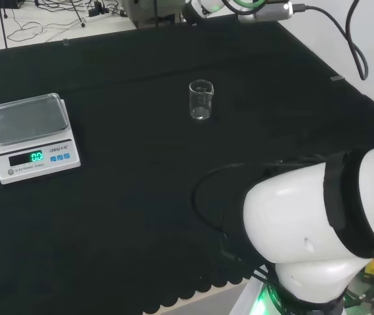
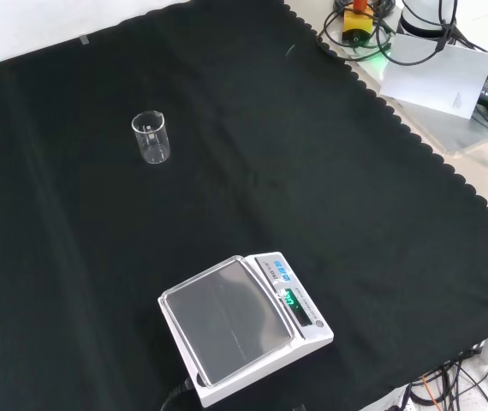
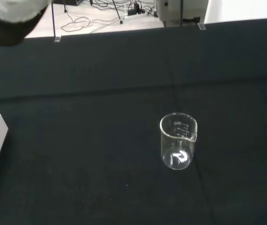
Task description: Pick up the beaker.
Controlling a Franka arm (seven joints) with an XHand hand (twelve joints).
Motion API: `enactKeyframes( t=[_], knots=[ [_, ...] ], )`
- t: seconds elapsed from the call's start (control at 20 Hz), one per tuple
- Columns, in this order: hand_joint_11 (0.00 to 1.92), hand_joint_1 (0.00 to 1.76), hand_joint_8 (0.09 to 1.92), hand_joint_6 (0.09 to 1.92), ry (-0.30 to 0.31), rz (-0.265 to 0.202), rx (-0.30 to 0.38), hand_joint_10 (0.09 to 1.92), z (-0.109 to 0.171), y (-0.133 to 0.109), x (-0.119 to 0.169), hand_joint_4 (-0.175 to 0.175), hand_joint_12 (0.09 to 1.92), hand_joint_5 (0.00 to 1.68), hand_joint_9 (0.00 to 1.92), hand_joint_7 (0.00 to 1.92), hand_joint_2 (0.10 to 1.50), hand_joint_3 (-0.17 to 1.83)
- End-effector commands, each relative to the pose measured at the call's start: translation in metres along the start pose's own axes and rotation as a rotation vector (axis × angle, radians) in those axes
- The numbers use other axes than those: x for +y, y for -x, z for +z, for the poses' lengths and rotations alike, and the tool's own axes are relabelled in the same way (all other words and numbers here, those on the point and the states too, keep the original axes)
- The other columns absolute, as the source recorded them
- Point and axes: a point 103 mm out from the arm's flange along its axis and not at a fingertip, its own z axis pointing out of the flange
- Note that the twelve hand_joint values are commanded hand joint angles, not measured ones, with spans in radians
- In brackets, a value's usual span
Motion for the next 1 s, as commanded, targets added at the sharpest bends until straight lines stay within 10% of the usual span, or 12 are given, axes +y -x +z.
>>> enactKeyframes(
  t=[0.05,0.5,1.0],
  knots=[
    [0.00,0.68,0.72,0.09,0.021,-0.001,0.024,0.90,0.044,0.026,0.060,0.003,1.25,0.11,0.13,0.06,0.67,0.39],
    [0.00,0.69,0.71,0.09,0.055,-0.007,0.080,0.88,0.135,0.047,0.154,0.002,1.13,0.12,0.08,0.05,0.69,0.35],
    [0.00,0.67,0.63,0.09,-0.071,0.010,0.133,0.88,0.223,0.066,0.198,0.019,0.93,0.05,0.00,0.00,0.70,0.30]
  ],
)
